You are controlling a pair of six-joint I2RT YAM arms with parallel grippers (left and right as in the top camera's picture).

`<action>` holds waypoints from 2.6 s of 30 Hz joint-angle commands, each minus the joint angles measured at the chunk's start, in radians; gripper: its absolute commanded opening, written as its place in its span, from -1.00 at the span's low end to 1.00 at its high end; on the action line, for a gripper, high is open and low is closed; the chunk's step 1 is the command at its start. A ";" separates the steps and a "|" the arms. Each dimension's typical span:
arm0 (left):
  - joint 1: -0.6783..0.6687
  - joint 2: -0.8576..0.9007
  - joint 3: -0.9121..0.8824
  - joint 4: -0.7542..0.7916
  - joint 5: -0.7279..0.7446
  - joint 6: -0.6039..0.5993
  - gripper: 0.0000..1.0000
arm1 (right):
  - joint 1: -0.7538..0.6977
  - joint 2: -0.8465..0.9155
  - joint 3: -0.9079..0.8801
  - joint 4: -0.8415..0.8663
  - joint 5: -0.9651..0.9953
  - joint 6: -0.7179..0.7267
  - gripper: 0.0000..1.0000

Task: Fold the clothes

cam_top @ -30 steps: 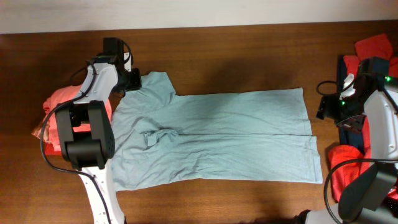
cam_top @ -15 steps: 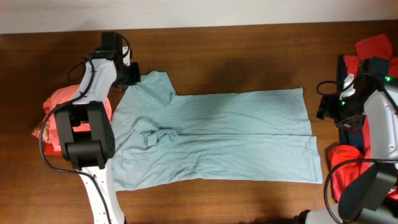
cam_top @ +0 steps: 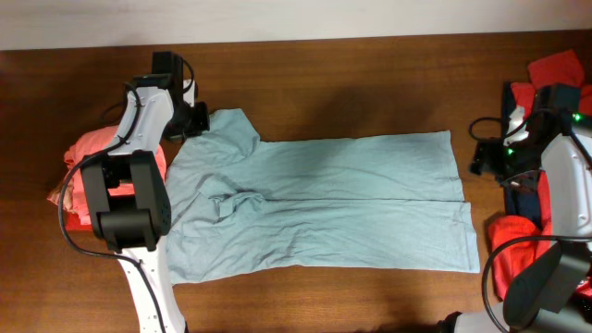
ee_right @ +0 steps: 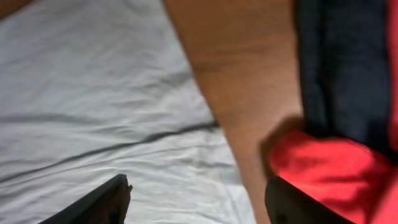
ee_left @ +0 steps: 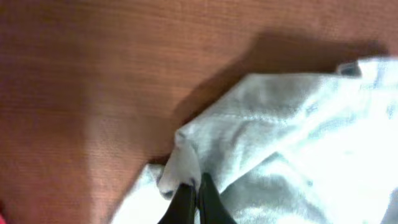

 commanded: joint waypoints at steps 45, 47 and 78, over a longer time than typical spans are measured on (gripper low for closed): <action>-0.035 0.009 0.029 -0.112 0.097 0.003 -1.00 | 0.127 0.473 0.029 0.599 -0.022 -0.011 -0.92; -0.035 0.005 0.053 -0.142 0.097 0.022 -1.00 | 0.127 0.470 0.066 0.540 0.011 -0.011 -0.92; -0.002 -0.223 0.219 -0.568 0.098 0.054 -0.99 | 0.080 0.455 0.506 -0.366 0.195 -0.010 -0.85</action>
